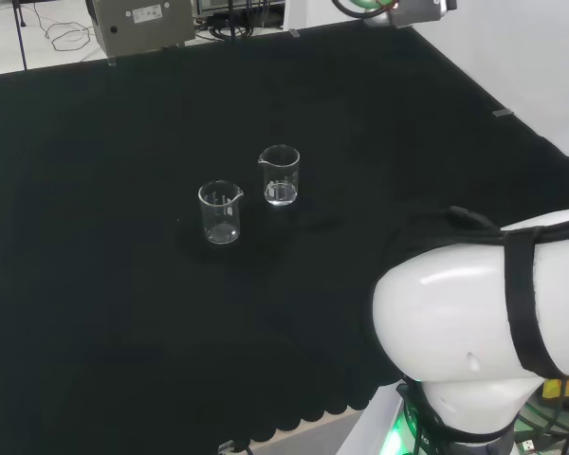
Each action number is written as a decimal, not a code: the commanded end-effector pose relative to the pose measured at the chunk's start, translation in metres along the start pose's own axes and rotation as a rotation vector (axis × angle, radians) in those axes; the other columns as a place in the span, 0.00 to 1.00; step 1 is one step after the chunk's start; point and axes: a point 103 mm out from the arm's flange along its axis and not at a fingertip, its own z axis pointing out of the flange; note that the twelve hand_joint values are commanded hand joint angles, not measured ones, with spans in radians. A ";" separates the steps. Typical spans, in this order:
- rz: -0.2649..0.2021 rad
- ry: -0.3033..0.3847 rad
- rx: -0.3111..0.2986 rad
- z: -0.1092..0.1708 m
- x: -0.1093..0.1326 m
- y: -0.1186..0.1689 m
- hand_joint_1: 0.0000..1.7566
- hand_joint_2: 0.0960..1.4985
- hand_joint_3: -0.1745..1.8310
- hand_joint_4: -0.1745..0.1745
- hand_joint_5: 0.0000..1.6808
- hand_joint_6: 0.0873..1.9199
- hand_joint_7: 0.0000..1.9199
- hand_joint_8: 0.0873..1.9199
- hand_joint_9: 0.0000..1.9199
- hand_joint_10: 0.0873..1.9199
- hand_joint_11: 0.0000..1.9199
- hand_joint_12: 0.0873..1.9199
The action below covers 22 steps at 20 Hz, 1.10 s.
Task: Pick up the beaker on the right.
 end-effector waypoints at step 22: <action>0.012 0.186 0.095 0.186 -0.069 0.111 0.35 0.62 0.26 0.33 0.27 0.00 0.11 0.33 0.21 0.34 0.05 0.71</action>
